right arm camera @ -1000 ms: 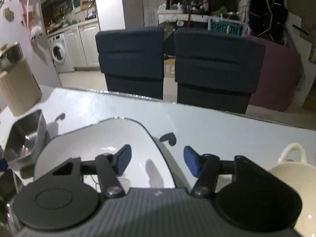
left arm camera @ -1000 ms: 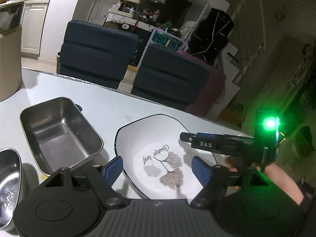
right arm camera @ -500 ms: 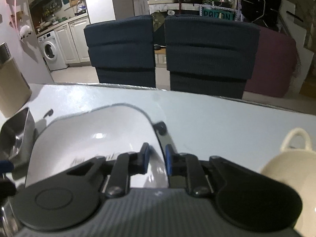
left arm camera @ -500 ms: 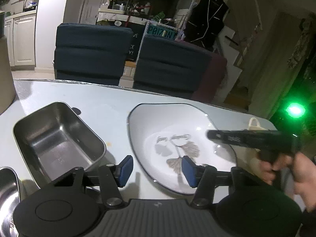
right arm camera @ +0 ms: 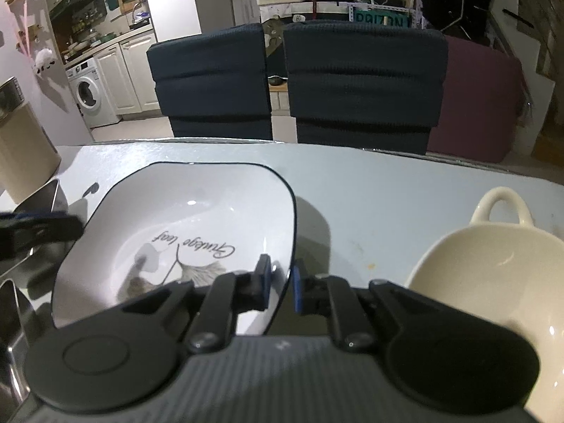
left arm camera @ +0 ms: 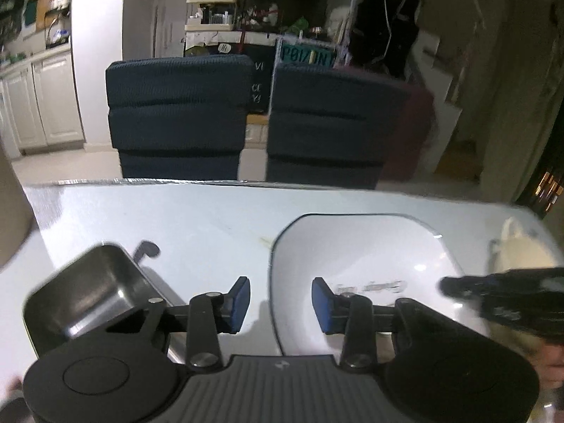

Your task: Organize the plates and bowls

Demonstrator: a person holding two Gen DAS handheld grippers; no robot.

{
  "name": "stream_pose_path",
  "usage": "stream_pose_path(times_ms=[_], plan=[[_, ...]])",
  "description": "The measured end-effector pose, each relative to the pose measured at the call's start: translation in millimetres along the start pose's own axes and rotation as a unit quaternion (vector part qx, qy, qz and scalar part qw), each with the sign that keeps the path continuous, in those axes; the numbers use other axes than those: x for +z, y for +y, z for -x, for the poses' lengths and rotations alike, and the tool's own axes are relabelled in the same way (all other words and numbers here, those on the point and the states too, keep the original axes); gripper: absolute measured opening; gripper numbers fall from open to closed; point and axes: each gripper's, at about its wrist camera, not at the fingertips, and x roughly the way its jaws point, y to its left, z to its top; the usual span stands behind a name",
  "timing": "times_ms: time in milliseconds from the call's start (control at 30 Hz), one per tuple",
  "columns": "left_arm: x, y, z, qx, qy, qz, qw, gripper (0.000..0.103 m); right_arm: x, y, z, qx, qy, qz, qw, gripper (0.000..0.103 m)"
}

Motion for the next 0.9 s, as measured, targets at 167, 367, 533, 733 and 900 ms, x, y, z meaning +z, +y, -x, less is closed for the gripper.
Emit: stream_pose_path(times_ms=[167, 367, 533, 733, 900], plan=[[7, 0, -18, 0.026, 0.041, -0.033, 0.9983, 0.04, 5, -3, -2, 0.002, 0.01, -0.02, 1.0, 0.015], [13, 0, -28, 0.021, 0.069, -0.05, 0.9962, 0.033, 5, -11, -5, 0.01, 0.017, -0.031, 0.999, 0.015], [13, -5, -35, 0.001, 0.088, -0.044, 0.9952, 0.024, 5, -13, -9, 0.013, 0.023, -0.037, 0.999, 0.017], [9, -2, -36, -0.011, 0.087, -0.024, 0.9959, 0.025, 3, -14, -10, 0.012, 0.025, -0.036, 0.999, 0.022], [8, 4, -35, -0.019, 0.082, -0.007, 0.9964, 0.022, 2, -15, -7, 0.013, 0.019, -0.029, 0.999, 0.022]])
